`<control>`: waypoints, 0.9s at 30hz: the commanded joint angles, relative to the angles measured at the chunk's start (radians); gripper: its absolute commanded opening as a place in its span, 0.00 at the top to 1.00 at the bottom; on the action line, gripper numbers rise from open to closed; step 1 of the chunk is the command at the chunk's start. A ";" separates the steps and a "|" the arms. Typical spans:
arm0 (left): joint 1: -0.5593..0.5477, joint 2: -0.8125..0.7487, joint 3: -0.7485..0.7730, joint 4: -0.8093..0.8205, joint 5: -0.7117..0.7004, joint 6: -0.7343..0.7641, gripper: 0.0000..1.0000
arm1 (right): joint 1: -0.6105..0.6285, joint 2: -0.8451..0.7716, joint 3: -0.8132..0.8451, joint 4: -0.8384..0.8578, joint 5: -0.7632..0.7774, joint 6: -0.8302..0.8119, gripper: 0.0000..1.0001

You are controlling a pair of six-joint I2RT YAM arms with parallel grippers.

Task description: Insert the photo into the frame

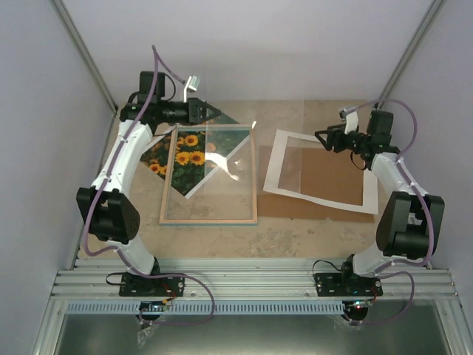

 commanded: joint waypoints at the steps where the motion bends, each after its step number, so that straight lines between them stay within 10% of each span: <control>1: 0.007 0.054 -0.114 0.008 -0.083 0.001 1.00 | -0.007 -0.034 -0.034 -0.009 0.013 -0.003 0.34; 11: 0.087 0.271 -0.254 -0.140 -0.514 0.184 1.00 | 0.073 0.016 -0.055 0.026 -0.009 -0.021 0.35; 27: 0.114 0.330 -0.244 -0.174 -0.601 0.255 1.00 | 0.290 0.119 -0.040 0.073 0.022 -0.046 0.35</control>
